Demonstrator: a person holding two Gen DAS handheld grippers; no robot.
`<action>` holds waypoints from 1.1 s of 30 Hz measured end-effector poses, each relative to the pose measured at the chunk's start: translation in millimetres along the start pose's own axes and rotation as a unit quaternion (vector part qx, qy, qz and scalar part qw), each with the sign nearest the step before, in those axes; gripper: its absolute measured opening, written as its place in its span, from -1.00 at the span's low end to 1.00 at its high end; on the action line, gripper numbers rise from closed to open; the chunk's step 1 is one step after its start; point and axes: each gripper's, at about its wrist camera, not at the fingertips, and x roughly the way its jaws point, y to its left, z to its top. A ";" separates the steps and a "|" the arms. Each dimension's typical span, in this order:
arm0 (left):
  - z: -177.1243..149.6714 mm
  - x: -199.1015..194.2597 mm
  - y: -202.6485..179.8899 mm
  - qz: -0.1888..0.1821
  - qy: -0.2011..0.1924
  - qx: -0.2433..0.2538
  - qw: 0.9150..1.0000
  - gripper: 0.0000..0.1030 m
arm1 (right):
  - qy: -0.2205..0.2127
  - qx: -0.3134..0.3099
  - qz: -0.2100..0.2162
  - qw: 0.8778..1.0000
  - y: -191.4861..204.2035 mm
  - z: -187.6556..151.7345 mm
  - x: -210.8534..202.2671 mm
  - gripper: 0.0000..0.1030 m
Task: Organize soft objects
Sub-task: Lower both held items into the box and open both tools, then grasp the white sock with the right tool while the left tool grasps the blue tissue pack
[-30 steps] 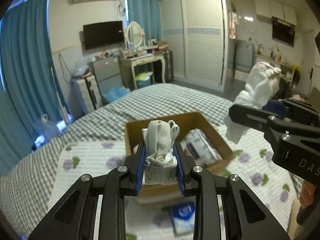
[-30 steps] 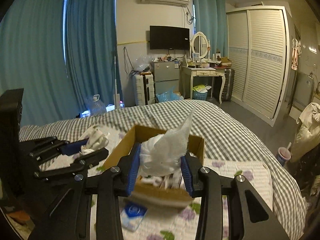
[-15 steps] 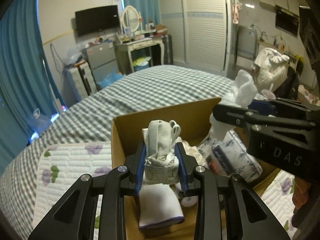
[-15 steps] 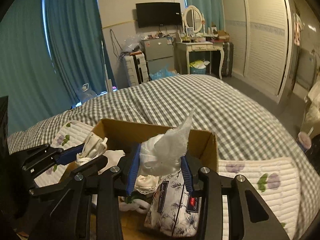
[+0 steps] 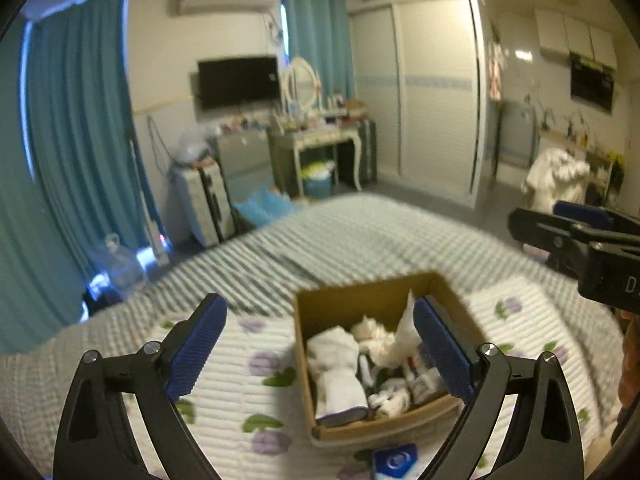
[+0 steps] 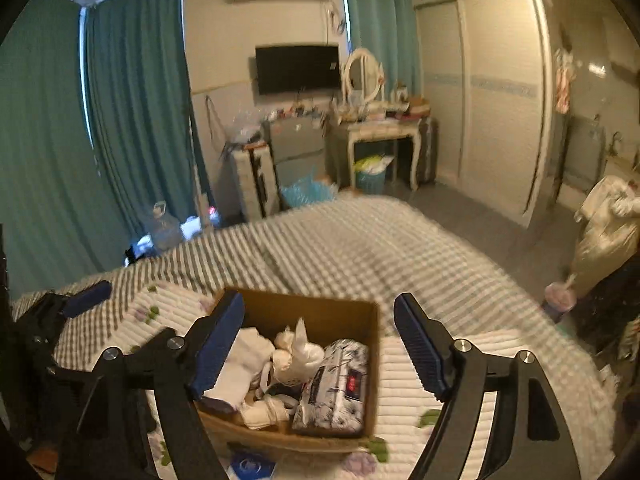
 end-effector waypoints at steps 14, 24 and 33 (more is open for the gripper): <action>-17.2 -162.7 6.9 -0.010 -0.046 0.007 0.999 1.00 | 0.000 -0.017 0.006 1.000 25.6 -46.1 -160.0 1.00; -113.1 -113.5 0.0 0.003 0.050 0.028 0.998 1.00 | 0.105 -0.007 0.020 0.994 34.0 -177.6 -95.3 1.00; -191.6 -31.5 -0.9 0.008 0.139 0.025 0.990 1.00 | 0.190 0.022 0.038 0.981 36.6 -250.0 4.6 1.00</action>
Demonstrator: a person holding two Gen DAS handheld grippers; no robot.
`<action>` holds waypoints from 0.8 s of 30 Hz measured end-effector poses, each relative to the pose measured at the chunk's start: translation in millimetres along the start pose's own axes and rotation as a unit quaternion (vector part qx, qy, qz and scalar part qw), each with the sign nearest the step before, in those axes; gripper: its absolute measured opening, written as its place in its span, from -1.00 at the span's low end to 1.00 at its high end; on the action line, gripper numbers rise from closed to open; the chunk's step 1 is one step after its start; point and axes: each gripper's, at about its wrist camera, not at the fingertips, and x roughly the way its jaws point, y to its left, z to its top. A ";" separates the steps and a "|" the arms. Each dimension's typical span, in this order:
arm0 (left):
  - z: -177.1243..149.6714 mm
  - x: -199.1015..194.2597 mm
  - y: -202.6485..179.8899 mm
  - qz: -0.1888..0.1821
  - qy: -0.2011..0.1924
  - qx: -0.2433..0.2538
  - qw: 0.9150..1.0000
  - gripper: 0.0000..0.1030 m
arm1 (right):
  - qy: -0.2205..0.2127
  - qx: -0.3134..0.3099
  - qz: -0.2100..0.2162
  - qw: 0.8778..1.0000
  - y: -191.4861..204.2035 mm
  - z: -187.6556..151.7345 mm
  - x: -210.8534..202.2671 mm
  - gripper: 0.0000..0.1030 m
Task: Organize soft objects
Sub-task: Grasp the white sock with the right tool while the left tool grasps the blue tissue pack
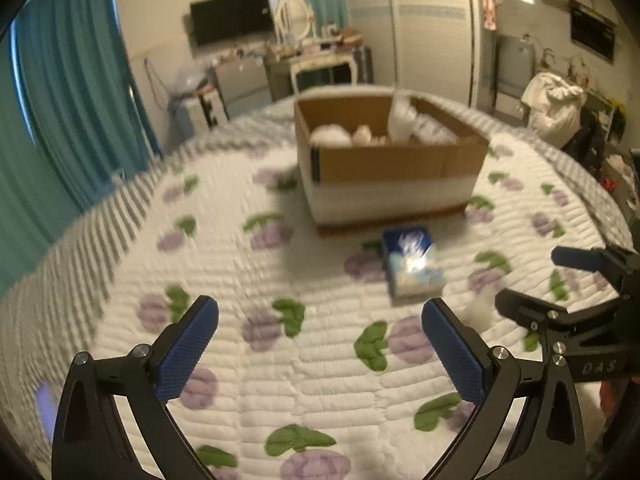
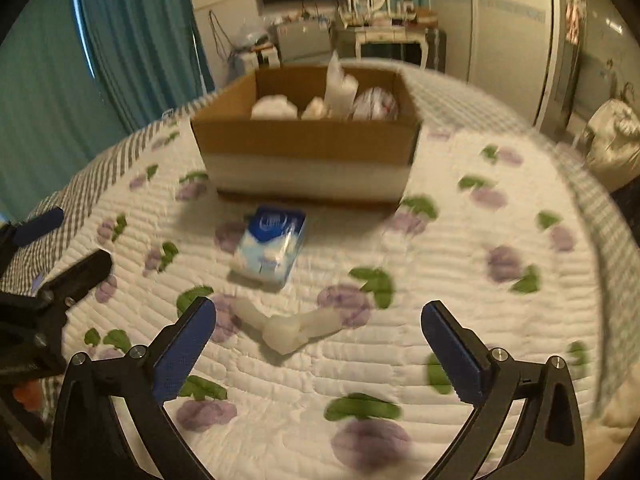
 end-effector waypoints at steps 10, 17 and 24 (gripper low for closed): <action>-35.3 44.0 18.7 0.009 0.045 -0.046 0.998 1.00 | 0.065 -0.016 0.012 0.998 13.3 -14.0 63.4 0.28; -35.5 45.8 20.7 -0.005 0.055 -0.056 0.997 1.00 | 0.058 -0.027 0.009 0.998 17.0 -13.8 59.4 -0.23; -26.8 37.5 10.0 -0.012 0.050 -0.046 0.998 1.00 | 0.031 -0.031 0.007 0.999 16.8 -14.3 43.3 -0.54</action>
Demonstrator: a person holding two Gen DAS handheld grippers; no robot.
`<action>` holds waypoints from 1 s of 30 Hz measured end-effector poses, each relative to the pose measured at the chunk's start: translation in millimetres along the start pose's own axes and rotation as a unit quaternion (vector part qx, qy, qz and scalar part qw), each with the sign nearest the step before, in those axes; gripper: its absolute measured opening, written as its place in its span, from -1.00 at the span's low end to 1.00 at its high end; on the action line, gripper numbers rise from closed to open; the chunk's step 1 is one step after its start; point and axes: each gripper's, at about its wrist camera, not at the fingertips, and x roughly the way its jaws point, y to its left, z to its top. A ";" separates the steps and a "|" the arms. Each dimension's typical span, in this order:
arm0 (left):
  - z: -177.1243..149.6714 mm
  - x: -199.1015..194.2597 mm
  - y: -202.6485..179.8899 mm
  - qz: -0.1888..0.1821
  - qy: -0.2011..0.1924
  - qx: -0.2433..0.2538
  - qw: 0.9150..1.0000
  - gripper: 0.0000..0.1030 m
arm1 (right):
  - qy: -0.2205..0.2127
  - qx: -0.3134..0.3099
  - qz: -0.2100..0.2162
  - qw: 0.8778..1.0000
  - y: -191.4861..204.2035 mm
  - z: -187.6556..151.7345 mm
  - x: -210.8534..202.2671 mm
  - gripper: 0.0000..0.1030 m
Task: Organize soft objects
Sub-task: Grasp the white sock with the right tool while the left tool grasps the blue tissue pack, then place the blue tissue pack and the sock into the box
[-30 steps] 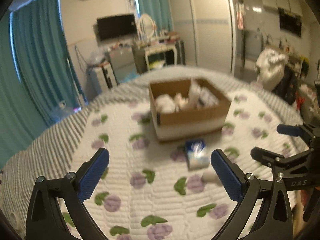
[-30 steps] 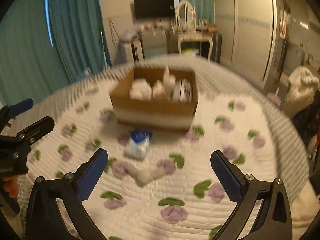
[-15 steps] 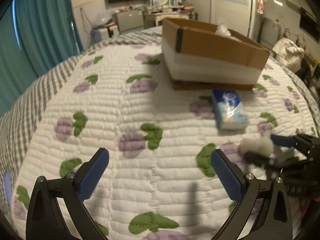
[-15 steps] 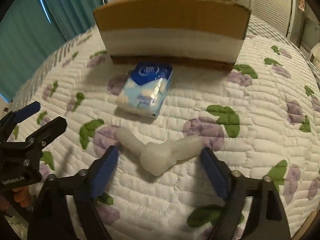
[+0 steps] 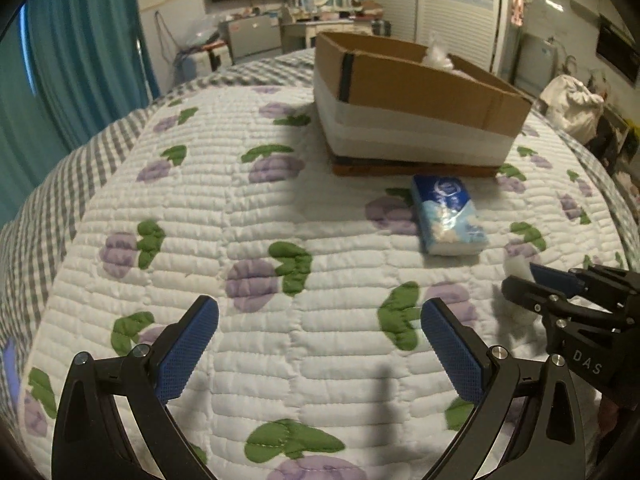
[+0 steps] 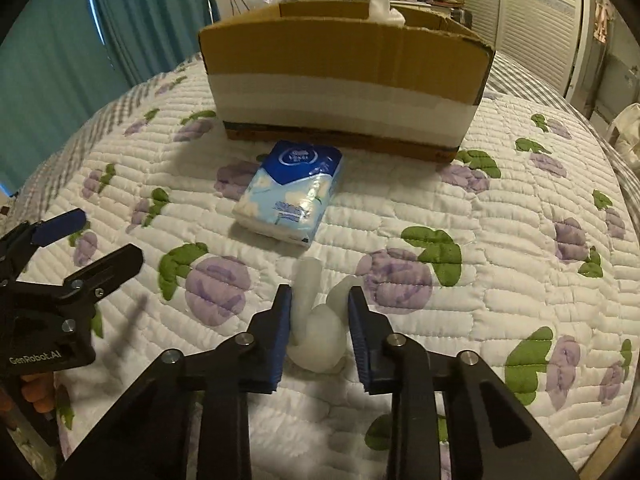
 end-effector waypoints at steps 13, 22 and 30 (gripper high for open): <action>33.6 13.8 -45.8 -0.040 0.008 0.029 0.999 0.98 | -0.074 0.036 0.014 0.997 -39.2 24.9 -41.2 -0.81; 54.5 67.1 -78.0 -0.071 0.054 0.041 0.995 0.72 | -0.095 0.054 -0.003 0.994 -68.2 42.5 -35.5 -0.80; 53.8 77.9 -80.6 -0.089 0.067 0.049 0.993 0.01 | -0.083 0.058 -0.004 0.995 -72.9 40.4 -25.4 -0.80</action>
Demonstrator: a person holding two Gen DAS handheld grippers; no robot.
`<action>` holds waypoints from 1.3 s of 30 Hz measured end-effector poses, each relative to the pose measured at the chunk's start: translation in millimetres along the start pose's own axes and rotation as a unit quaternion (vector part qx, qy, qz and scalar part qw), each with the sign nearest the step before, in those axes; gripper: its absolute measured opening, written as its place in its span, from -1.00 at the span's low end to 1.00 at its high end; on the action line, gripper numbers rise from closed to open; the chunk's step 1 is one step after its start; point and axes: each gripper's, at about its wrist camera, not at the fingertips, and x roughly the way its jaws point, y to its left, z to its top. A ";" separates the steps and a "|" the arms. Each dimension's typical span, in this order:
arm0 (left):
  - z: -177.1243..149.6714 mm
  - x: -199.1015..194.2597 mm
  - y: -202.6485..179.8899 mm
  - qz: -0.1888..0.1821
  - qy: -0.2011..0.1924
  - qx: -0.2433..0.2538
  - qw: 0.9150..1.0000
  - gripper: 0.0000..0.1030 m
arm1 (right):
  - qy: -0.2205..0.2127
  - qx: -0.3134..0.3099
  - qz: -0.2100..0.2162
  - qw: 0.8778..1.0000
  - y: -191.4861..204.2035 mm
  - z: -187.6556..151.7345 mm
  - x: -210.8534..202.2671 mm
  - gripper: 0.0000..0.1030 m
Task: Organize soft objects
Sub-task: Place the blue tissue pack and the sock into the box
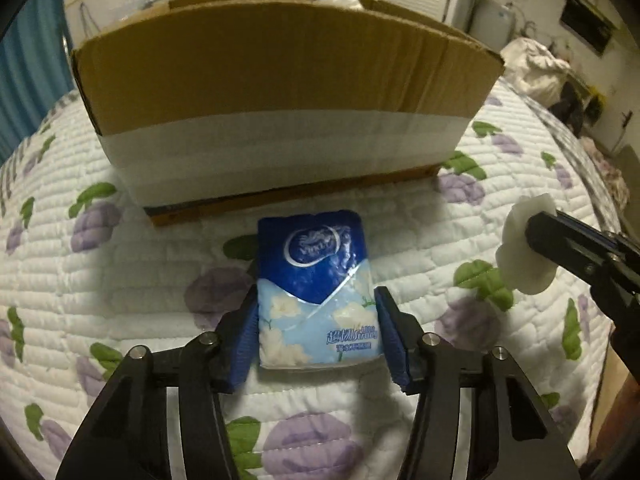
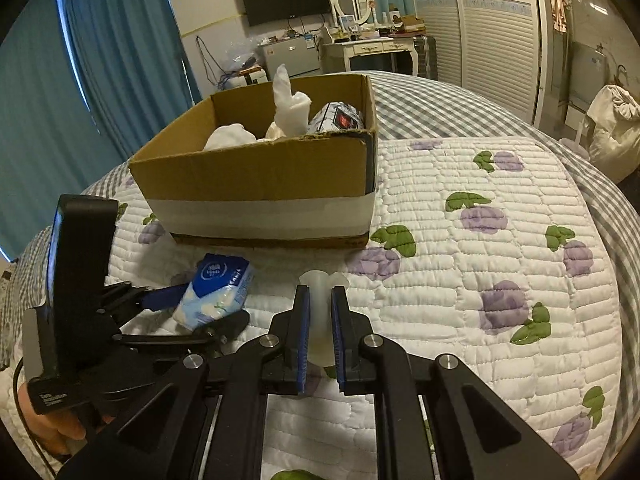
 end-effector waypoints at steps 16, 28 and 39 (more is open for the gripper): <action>10.6 -159.2 6.5 0.029 -0.123 0.010 0.992 0.00 | -0.093 -0.060 0.034 0.993 46.7 52.7 -110.3 -0.80; 86.3 -173.1 22.9 0.066 -0.186 0.013 0.980 0.00 | -0.123 -0.102 0.066 0.985 74.7 152.1 -106.9 -0.80; 136.5 -77.8 47.4 0.049 -0.149 0.009 0.988 0.00 | -0.070 -0.080 0.052 0.993 54.3 196.8 16.6 -0.80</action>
